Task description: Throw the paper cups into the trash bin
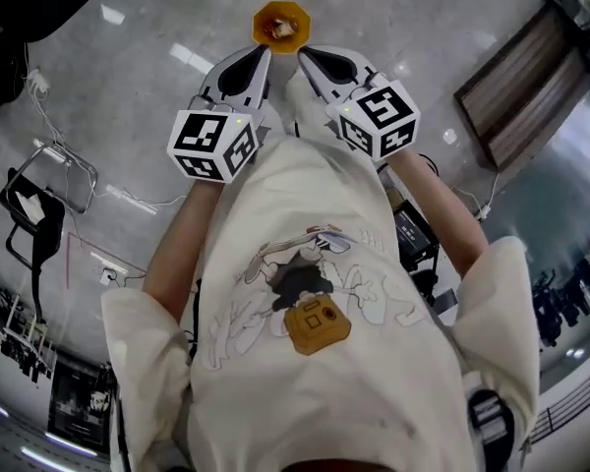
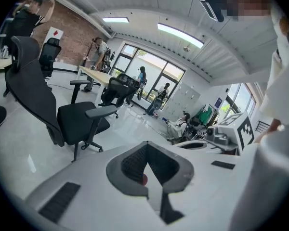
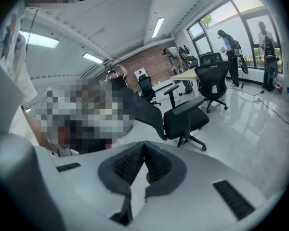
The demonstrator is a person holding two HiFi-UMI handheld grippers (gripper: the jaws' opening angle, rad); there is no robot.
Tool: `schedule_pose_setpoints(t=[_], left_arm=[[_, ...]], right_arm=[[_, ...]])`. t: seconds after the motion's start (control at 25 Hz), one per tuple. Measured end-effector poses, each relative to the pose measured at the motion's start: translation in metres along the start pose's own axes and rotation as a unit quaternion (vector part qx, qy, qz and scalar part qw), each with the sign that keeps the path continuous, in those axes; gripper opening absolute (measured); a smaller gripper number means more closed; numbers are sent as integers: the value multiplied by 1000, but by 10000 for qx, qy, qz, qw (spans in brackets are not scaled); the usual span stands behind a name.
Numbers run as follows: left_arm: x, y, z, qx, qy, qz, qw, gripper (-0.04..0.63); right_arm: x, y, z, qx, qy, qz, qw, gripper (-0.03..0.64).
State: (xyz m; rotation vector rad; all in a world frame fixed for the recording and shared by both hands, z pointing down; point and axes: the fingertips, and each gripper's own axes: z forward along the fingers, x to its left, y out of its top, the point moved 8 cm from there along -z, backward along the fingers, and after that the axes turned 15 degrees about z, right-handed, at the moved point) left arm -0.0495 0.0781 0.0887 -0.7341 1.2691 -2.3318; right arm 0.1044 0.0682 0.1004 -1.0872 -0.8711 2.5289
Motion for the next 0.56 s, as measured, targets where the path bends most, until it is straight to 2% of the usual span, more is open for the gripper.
schedule_pose_setpoints(t=[0.28, 0.56], left_arm=[[-4, 25, -37, -263, 79, 228, 9994, 3], [-4, 31, -69, -72, 239, 583, 9980, 3]], right_arm=[[28, -2, -25, -208, -19, -52, 9998, 8], [51, -5, -38, -228, -126, -135, 9996, 8]])
